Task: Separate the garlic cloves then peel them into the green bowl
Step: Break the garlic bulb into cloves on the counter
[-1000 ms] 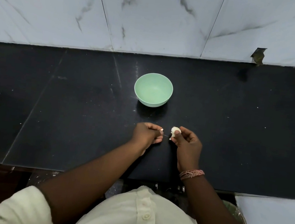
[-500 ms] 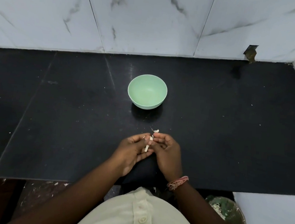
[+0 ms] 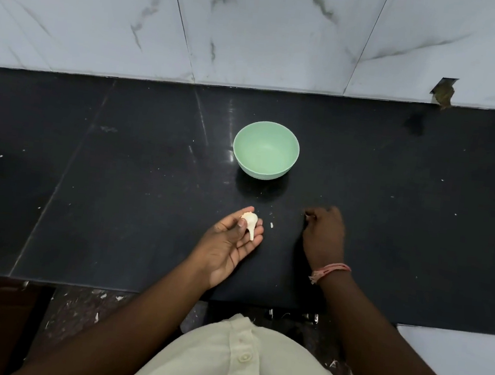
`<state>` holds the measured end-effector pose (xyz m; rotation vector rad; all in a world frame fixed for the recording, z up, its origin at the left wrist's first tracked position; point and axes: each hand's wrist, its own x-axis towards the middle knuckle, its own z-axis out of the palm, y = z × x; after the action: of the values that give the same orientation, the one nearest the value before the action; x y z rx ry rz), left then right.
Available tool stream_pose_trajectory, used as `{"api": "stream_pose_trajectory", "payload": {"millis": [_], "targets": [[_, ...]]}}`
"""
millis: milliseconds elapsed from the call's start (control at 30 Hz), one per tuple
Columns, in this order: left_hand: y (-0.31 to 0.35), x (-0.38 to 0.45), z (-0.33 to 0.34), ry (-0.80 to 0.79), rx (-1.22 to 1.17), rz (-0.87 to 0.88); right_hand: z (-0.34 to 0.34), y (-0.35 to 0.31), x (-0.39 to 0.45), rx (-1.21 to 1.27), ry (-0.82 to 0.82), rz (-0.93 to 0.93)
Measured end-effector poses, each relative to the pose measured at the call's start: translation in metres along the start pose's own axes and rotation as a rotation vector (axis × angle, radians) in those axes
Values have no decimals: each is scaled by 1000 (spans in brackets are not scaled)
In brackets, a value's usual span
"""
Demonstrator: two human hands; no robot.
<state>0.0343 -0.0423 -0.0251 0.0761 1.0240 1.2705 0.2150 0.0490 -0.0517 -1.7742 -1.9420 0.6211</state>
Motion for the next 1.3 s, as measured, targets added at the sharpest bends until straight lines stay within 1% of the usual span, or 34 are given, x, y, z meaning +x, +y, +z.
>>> {"api": "stream_pose_trajectory", "payload": {"millis": [33, 100, 167, 200, 267, 300, 433, 500, 633, 700, 767, 867, 1000, 1133, 1300], "targets": [[-1, -2, 1, -15, -10, -7, -4, 1, -2, 1, 0, 23], [-2, -4, 2, -29, -18, -13, -5, -2, -7, 26, 49, 8], [-4, -5, 3, -27, -18, -1, -5, -19, -18, 143, 100, -26], [-4, -4, 3, -25, -8, 9, -5, -33, -26, 260, 69, -35], [-2, -3, 5, -20, 31, 35, -1, -55, -40, 551, -85, 4], [-1, -3, 6, -21, 50, 51, 1, -62, -45, 659, -142, 36], [0, -6, 8, -42, 98, 100, -3, -67, -49, 1012, -196, 217], [1, -7, 9, -68, 147, 150, -5, -63, -47, 1103, -213, 262], [0, -6, 13, -11, 247, 262, 1, -66, -49, 1011, -153, 206], [-2, -5, 14, 23, 272, 292, 1, -69, -49, 999, -123, 227], [-4, -6, 16, 46, 288, 314, 0, -72, -48, 1052, -110, 296], [-6, -6, 17, 77, 310, 319, 3, -72, -48, 1147, -123, 402], [-9, -6, 17, 115, 324, 303, 8, -72, -49, 1140, -123, 450], [-8, -8, 21, 126, 332, 297, 8, -76, -48, 1123, -99, 461], [-14, -10, 31, 166, 312, 294, 11, -84, -51, 967, -21, 393]]}}
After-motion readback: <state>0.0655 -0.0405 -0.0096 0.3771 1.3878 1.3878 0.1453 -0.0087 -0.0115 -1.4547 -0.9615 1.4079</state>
